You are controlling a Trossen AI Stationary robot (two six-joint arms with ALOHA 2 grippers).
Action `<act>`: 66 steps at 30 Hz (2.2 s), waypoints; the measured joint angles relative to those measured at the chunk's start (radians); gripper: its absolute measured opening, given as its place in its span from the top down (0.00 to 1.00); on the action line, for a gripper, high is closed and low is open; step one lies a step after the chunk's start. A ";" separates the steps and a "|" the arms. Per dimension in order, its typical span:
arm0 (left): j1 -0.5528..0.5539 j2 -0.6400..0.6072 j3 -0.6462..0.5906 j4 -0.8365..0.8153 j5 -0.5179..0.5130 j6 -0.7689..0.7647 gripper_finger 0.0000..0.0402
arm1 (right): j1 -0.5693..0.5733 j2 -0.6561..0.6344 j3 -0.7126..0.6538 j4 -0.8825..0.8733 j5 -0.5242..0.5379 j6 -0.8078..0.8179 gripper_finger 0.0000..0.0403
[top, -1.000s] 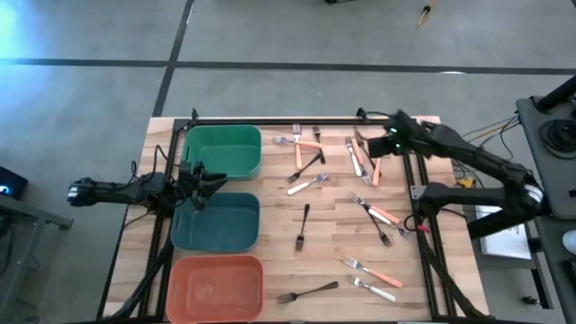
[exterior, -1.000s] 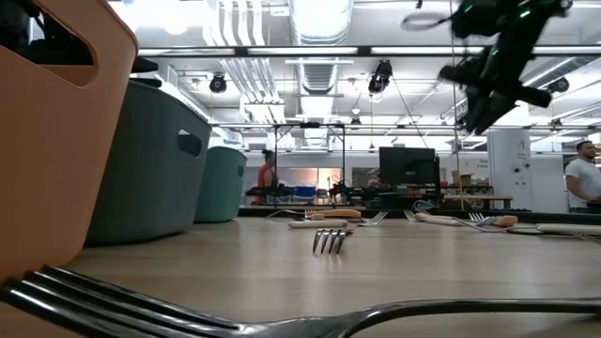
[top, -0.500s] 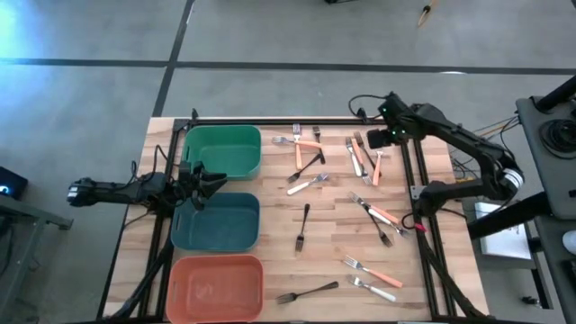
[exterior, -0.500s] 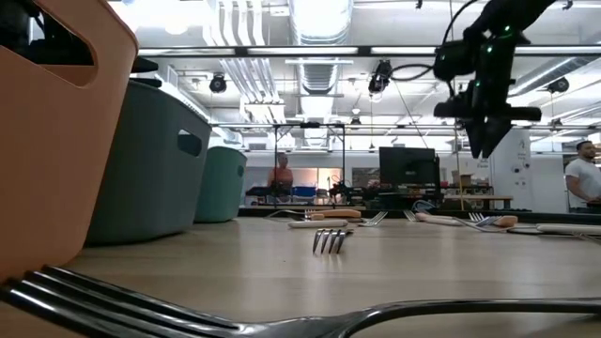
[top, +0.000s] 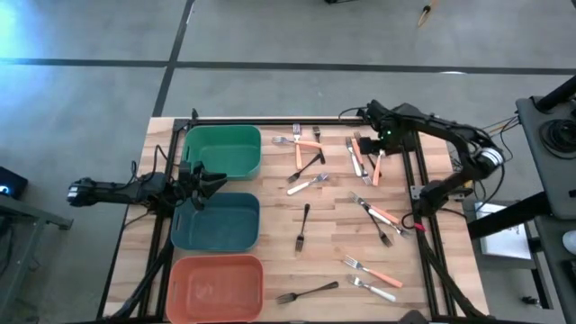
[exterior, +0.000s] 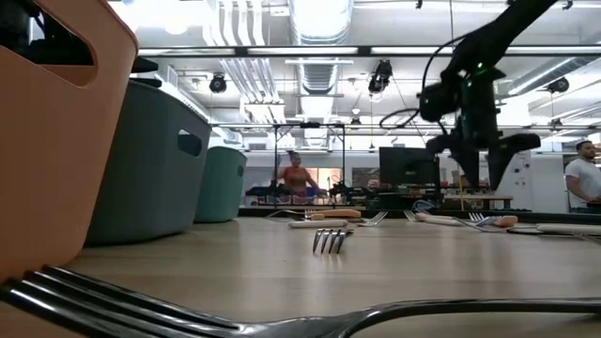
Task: Sort silverware by color (type)
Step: Put the orange fork into the green bin
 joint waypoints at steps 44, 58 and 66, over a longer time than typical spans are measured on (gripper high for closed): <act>0.000 0.000 0.000 0.000 0.000 0.000 0.72 | -0.058 0.228 0.003 0.132 -0.009 0.046 0.96; 0.000 0.000 0.000 0.000 0.000 0.000 0.72 | 0.071 -0.095 0.060 0.370 -0.088 0.124 0.96; 0.000 0.000 0.000 0.000 0.000 0.000 0.72 | 0.202 -0.177 0.123 0.655 -0.080 0.129 0.96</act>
